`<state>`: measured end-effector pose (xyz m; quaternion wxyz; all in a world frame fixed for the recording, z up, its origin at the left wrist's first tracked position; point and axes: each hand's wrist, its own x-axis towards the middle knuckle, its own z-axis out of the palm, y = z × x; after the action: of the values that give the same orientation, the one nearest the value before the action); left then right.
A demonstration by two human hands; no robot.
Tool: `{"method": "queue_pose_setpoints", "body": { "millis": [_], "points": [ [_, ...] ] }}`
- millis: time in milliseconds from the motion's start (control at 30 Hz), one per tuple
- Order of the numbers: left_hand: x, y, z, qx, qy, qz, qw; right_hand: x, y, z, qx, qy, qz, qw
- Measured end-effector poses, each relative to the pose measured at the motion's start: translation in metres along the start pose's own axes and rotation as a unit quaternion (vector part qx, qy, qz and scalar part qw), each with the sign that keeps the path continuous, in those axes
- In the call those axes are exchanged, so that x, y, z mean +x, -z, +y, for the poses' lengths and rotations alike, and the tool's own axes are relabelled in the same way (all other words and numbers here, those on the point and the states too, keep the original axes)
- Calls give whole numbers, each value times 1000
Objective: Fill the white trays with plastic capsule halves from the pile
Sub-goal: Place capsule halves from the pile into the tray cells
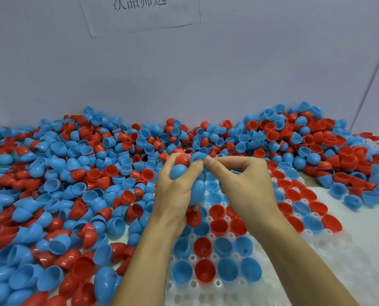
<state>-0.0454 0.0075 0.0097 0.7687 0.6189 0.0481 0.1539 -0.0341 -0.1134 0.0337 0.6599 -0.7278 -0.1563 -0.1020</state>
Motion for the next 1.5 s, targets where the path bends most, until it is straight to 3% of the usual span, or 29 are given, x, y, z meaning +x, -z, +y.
{"method": "queue_pose_setpoints", "body": {
  "millis": [133, 367, 567, 733, 867, 1033, 1133, 1267, 1500],
  "points": [
    [-1, 1, 3, -30, 30, -26, 999, 0, 0, 0, 5, -12, 1, 1000],
    [-5, 4, 10, -122, 99, -138, 978, 5, 9, 6, 43, -92, 50, 994],
    [0, 6, 10, -167, 133, -45, 976, 10, 20, 9, 129, -151, 41, 979],
    [2, 7, 10, -180, 130, -40, 974, 9, 24, 15, 218, -195, -9, 956],
    [3, 8, 10, -185, 133, -36, 973, 4, 27, 15, 229, -178, -44, 956],
    [4, 9, 11, -190, 140, -33, 971, -5, 49, 5, 34, -132, -60, 989],
    [5, 8, 10, -194, 139, -33, 970, -6, 67, -13, -113, -103, -115, 982],
    [5, 9, 10, -204, 137, -35, 969, -18, 83, -29, -290, -91, -209, 930],
    [4, 8, 10, -199, 135, -37, 970, -46, 92, -30, -500, -119, -280, 811]
  ]
}}
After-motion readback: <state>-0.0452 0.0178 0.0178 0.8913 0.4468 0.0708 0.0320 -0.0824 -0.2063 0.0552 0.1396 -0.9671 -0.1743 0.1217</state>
